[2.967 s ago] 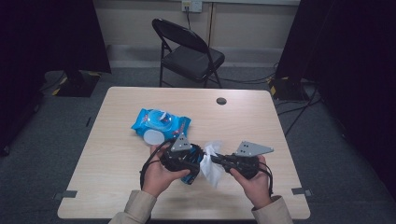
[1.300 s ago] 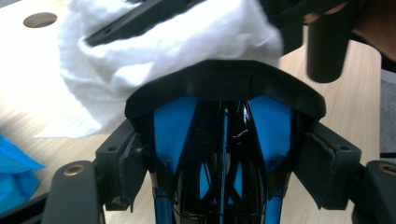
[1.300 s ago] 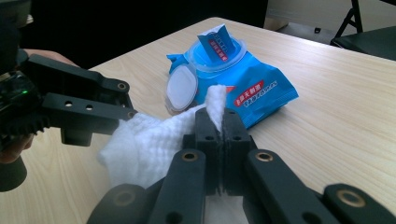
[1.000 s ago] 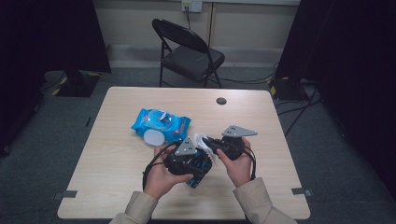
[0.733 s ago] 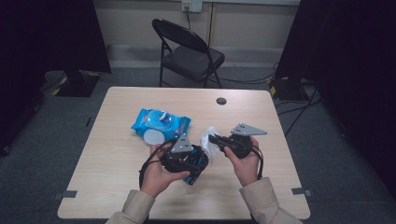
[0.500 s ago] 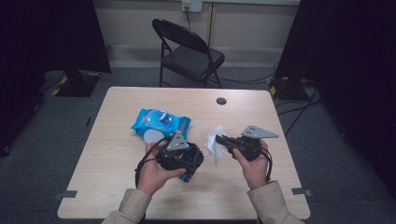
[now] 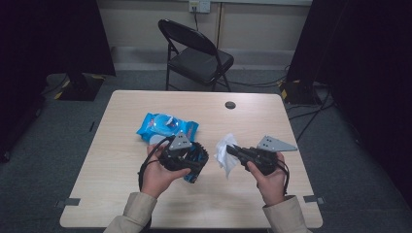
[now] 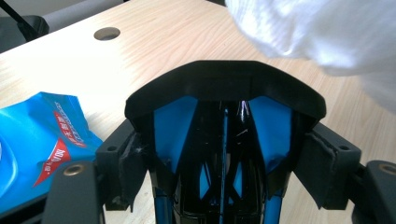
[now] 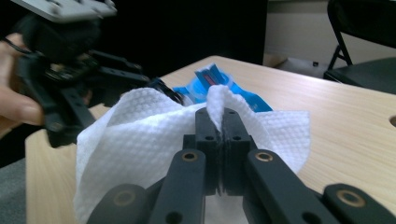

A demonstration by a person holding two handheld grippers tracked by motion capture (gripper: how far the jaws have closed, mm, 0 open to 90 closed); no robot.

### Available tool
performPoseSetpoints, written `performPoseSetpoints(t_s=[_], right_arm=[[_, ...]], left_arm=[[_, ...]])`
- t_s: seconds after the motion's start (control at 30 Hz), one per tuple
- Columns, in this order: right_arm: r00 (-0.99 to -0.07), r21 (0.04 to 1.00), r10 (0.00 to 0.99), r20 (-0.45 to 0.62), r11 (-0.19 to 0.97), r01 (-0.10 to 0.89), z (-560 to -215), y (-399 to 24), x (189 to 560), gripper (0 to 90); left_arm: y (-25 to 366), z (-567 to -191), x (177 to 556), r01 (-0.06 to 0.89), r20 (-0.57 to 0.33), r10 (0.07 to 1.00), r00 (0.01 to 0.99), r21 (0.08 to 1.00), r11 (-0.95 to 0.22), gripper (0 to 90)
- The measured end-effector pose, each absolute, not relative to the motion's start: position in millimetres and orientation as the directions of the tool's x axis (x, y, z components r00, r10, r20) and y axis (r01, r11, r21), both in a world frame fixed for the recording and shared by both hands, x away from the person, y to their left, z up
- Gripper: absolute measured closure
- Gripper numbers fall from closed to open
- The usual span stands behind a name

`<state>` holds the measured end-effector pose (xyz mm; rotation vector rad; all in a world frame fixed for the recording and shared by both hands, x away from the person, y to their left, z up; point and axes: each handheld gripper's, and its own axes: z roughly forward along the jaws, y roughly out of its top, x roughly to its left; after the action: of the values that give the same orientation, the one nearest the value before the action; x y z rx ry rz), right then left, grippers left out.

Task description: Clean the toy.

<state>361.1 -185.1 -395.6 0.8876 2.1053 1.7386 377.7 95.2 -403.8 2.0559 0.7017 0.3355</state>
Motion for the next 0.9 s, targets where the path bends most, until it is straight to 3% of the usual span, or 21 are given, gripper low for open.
performPoseSetpoints(t_s=[0.27,0.4,0.9], right_arm=[[-0.807,0.966,0.564,0.174,0.063,0.252,-387,-172,355,88.4],[-0.826,0.961,0.543,0.153,0.113,0.252,-391,-159,353,88.4],[-0.821,0.948,0.549,0.16,0.145,0.282,-407,-146,357,88.4]], left_arm=[[86,-410,376,0.363,-0.047,0.586,0.809,0.824,-0.435,25.5],[84,-408,377,0.356,-0.054,0.585,0.809,0.838,-0.415,25.5],[87,-406,373,0.353,-0.045,0.577,0.815,0.829,-0.433,25.5]])
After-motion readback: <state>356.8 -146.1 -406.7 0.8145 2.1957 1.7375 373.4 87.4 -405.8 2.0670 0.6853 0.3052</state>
